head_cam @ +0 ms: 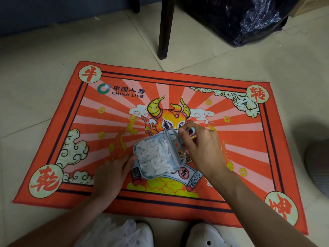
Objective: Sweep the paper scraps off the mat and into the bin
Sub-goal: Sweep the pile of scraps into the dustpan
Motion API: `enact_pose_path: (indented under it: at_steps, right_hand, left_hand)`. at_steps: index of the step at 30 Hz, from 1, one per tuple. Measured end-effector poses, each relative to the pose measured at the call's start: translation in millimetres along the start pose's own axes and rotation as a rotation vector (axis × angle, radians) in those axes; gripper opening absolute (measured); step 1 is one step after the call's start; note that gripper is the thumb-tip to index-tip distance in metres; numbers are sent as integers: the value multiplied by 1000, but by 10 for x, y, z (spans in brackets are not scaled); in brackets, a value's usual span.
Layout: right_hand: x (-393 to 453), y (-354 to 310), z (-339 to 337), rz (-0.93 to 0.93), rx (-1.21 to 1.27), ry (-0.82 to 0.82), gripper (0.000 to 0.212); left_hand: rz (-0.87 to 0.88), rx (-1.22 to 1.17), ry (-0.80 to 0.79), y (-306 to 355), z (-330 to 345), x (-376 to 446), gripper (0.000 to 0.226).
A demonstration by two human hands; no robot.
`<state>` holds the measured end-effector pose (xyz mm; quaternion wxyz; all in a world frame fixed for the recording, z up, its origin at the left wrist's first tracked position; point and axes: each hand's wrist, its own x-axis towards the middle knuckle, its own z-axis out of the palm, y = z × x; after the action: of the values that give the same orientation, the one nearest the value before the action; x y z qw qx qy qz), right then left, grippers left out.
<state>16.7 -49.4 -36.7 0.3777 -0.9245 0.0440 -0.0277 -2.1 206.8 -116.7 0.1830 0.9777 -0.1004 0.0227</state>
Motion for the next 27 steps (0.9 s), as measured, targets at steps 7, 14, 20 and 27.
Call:
enact_pose_path:
  at_steps: [7,14,20,27]
  right_hand:
    - [131,49,-41,-13,15,28,24]
    - [261,90,-133,-17,32,41,25]
    - [408,89,-310,-57,-43,65,26]
    - [511,189,-611,-38,-41,91,22]
  left_hand:
    - [-16,-91,-7,52,-19,130,47]
    - [2,-71,9,158,-64,256,34]
    - [-15,-114,17,304,-50,394,48]
    - [68,-198,-11,621,-70,628,39]
